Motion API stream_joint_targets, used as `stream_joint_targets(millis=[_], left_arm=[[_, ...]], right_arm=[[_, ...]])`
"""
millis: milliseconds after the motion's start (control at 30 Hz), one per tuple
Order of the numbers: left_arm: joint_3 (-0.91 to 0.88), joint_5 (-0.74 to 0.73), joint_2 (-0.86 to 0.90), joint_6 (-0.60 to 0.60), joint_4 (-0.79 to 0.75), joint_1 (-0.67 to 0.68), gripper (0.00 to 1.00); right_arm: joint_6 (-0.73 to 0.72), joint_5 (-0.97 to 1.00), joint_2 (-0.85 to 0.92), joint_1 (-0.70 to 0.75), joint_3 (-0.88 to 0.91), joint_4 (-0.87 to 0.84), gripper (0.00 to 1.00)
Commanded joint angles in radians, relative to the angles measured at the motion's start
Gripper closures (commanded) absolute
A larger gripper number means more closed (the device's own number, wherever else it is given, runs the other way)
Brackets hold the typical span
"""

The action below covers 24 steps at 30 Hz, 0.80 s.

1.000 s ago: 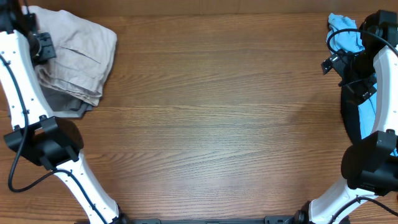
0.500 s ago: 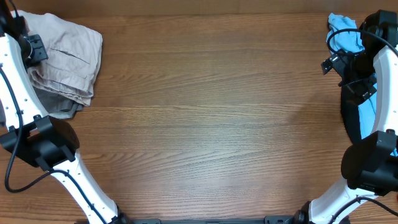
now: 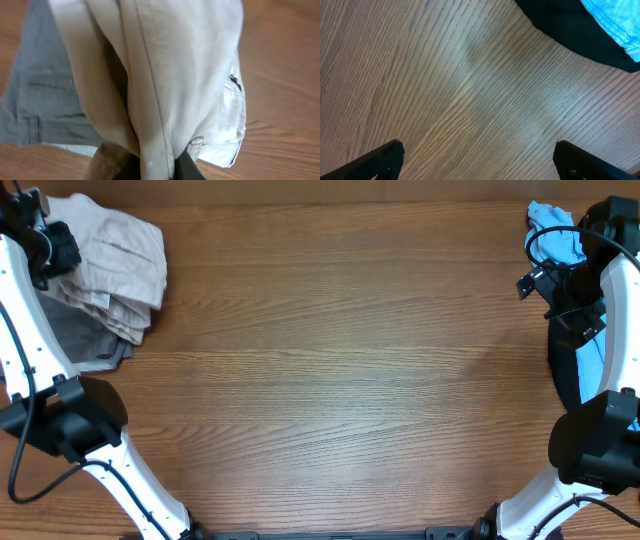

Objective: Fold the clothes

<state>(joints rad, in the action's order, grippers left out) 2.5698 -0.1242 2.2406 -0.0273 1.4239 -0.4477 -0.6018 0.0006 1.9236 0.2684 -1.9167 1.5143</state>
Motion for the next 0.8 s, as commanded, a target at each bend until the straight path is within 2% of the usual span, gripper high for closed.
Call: stream_joint_targets(millis=[0, 167, 333, 767], left_arm=[[0.013, -0.049, -0.099, 0.019, -0.032, -0.019, 0.96], [0.013, -0.036, -0.092, 0.015, -0.039, -0.034, 0.96], [0.007, 0.081, -0.063, 0.015, -0.035, -0.042, 0.96], [-0.017, 0.211, 0.096, -0.022, -0.048, -0.066, 0.96]], right_arm=[[0.001, 0.005, -0.014, 0.001, -0.014, -0.002, 0.00], [0.001, 0.005, -0.014, 0.001, -0.014, -0.002, 0.00], [0.001, 0.005, -0.014, 0.001, -0.014, -0.002, 0.00], [0.001, 0.005, -0.014, 0.001, -0.014, -0.002, 0.00]])
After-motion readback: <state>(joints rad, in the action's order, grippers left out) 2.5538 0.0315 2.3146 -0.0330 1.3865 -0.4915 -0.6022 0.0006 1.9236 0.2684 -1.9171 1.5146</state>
